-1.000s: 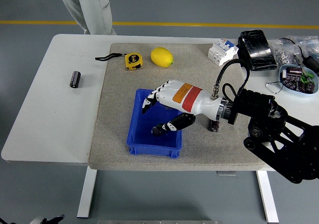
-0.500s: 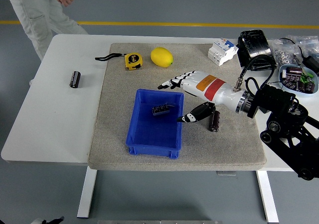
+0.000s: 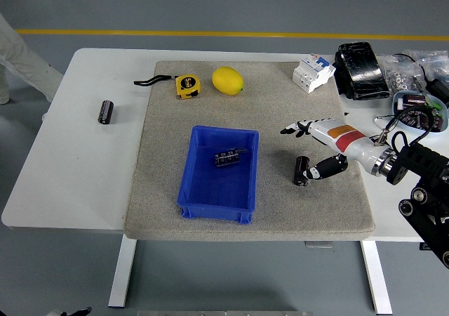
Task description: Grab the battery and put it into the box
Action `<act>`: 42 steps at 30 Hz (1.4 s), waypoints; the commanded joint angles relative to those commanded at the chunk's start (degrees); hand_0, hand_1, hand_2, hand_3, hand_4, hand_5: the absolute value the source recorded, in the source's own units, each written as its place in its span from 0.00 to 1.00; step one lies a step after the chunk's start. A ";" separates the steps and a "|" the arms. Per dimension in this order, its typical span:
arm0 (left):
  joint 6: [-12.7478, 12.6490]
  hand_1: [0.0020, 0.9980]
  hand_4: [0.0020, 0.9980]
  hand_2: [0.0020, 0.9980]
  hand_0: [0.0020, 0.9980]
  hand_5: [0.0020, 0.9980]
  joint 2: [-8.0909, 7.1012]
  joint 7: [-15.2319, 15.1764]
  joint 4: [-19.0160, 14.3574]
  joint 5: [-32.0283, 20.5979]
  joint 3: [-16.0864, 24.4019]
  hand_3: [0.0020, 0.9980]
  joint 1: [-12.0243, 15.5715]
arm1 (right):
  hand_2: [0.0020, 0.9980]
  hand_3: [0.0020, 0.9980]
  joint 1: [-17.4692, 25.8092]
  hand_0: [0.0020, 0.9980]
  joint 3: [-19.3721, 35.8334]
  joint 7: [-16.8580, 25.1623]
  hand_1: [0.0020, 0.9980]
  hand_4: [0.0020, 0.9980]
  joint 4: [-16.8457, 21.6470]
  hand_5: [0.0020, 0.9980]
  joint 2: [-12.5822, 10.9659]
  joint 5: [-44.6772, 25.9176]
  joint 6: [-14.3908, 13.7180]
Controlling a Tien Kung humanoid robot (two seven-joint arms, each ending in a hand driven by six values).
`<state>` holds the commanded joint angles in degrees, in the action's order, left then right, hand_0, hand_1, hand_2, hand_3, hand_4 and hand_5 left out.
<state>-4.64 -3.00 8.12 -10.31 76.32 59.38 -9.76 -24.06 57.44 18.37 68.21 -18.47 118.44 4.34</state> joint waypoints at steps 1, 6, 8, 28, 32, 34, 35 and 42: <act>0.00 0.58 0.71 0.70 0.63 0.70 0.02 0.00 0.00 -0.04 -0.07 0.70 -0.04 | 0.77 0.79 -0.10 0.66 -0.08 0.12 0.69 1.00 -0.54 0.21 0.14 0.04 -0.17; 0.08 0.58 0.71 0.70 0.64 0.70 0.09 -0.08 0.00 -0.28 -0.39 0.69 -0.23 | 0.77 0.80 -1.17 0.65 -1.07 0.31 0.69 1.00 -3.30 0.21 0.83 0.20 -0.82; 0.02 0.58 0.71 0.70 0.64 0.70 0.14 -0.16 0.00 -0.48 -0.41 0.69 -0.33 | 0.77 0.80 -1.58 0.65 -1.76 0.29 0.69 1.00 -4.54 0.21 1.02 0.14 -0.96; 0.11 0.59 0.71 0.71 0.64 0.70 0.24 -0.23 0.00 -0.80 -0.71 0.69 -0.49 | 0.70 0.76 -3.06 0.56 -6.74 0.48 0.61 1.00 -12.00 0.25 2.72 -2.25 -6.62; 0.12 0.59 0.71 0.71 0.64 0.70 0.22 -0.24 0.00 -0.93 -0.86 0.69 -0.52 | 0.59 0.65 -3.15 0.51 -7.18 0.64 0.55 0.97 -13.17 0.23 2.76 -2.88 -6.94; 0.10 0.59 0.71 0.71 0.64 0.70 0.22 -0.25 0.00 -1.01 -0.88 0.69 -0.55 | 0.59 0.65 -3.14 0.51 -7.35 0.69 0.55 0.97 -13.74 0.23 2.78 -3.14 -7.09; 0.10 0.59 0.71 0.71 0.64 0.70 0.22 -0.26 0.00 -1.00 -0.87 0.69 -0.57 | 0.59 0.65 -3.14 0.51 -7.42 0.71 0.55 0.97 -13.94 0.23 2.77 -3.22 -7.16; 0.16 0.59 0.71 0.71 0.65 0.71 0.21 -0.26 0.00 -0.86 -0.79 0.70 -0.62 | 0.47 0.49 -3.10 0.39 -7.35 0.90 0.43 0.82 -14.36 0.12 2.71 -3.29 -7.55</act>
<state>-4.48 -2.79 7.86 -10.31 75.46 58.58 -10.39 -27.16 50.09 19.27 53.85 -15.76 115.15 -3.21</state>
